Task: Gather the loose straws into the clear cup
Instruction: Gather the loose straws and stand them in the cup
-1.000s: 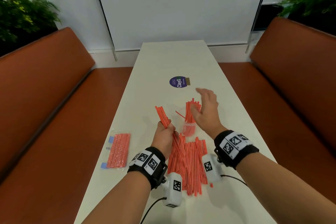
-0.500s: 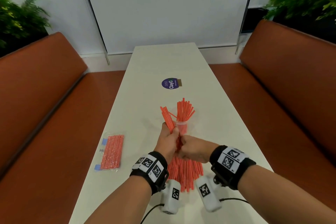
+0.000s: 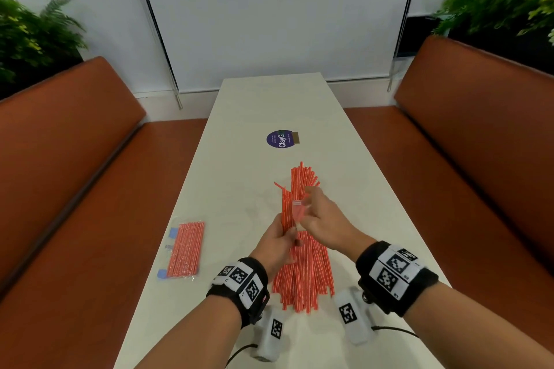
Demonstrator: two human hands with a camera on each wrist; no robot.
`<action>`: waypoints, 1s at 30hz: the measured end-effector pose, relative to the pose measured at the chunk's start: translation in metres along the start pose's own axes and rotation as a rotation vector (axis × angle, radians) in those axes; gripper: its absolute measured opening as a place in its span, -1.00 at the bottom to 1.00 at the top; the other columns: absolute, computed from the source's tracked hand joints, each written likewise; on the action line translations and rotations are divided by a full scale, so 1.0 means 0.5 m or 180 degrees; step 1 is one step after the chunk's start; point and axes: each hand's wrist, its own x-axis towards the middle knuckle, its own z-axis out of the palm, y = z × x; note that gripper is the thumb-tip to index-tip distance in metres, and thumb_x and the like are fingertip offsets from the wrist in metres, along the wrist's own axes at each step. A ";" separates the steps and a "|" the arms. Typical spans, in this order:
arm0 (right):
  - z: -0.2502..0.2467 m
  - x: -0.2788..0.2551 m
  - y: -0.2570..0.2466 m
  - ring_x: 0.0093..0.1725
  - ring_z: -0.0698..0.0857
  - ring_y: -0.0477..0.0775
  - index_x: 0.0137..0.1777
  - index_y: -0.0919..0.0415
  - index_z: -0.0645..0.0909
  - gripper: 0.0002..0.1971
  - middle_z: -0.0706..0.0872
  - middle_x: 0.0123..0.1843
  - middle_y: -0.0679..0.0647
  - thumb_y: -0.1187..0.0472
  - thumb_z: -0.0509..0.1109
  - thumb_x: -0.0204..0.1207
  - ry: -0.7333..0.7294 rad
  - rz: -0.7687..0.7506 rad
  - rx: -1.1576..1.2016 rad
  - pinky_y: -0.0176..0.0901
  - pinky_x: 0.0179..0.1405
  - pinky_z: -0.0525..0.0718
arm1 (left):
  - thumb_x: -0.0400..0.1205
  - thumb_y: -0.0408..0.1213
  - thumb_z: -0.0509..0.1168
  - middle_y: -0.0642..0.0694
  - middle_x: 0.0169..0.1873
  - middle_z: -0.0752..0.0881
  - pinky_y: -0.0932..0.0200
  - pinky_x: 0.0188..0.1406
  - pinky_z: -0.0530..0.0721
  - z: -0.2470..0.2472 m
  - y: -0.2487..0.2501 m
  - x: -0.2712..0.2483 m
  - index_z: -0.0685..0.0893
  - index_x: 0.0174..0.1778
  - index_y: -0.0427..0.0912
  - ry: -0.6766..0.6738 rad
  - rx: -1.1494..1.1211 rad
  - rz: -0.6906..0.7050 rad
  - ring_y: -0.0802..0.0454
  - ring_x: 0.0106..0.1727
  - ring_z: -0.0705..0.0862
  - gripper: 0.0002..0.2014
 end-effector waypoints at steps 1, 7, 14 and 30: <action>0.000 0.003 -0.002 0.37 0.54 0.12 0.55 0.26 0.13 -0.44 0.44 0.49 0.20 0.29 0.22 0.57 -0.0016 -0.0178 0.0215 -0.06 0.30 0.58 | 0.76 -0.29 0.06 -0.08 -0.03 0.60 0.00 -0.09 0.62 0.001 0.001 -0.001 0.48 0.33 0.11 -0.0061 0.0097 0.0033 0.06 -0.16 0.55 -0.71; 0.026 0.033 -0.001 0.20 0.58 0.02 0.47 0.25 0.23 -0.59 0.51 0.19 0.03 0.29 0.17 0.65 0.0388 -0.0535 0.0388 -0.05 0.30 0.54 | 0.74 -0.37 0.04 -0.05 -0.44 0.47 0.20 -0.55 0.42 0.024 0.009 0.009 0.12 0.65 0.06 -0.0319 0.0507 0.0321 0.12 -0.51 0.40 -0.45; 0.023 0.039 -0.013 -0.19 0.63 -0.11 0.31 0.14 0.38 -0.75 0.59 -0.14 0.10 0.34 0.09 0.67 0.0651 -0.0425 0.0976 -0.13 -0.03 0.60 | 0.75 -0.19 0.14 -0.05 -0.43 0.49 0.22 -0.51 0.45 0.021 0.020 0.008 0.37 0.41 -0.25 -0.0445 0.0527 0.0324 0.14 -0.49 0.44 -0.65; 0.018 0.070 0.020 0.02 0.52 -0.18 0.27 0.22 0.40 -0.77 0.51 0.00 -0.10 0.23 0.13 0.64 0.0350 -0.0843 0.0740 -0.26 0.12 0.51 | 0.63 -0.60 0.08 -0.24 -0.11 0.70 0.22 -0.41 0.57 0.020 0.072 0.032 0.49 0.34 -0.31 -0.0336 0.0522 0.0212 0.04 -0.30 0.62 -0.63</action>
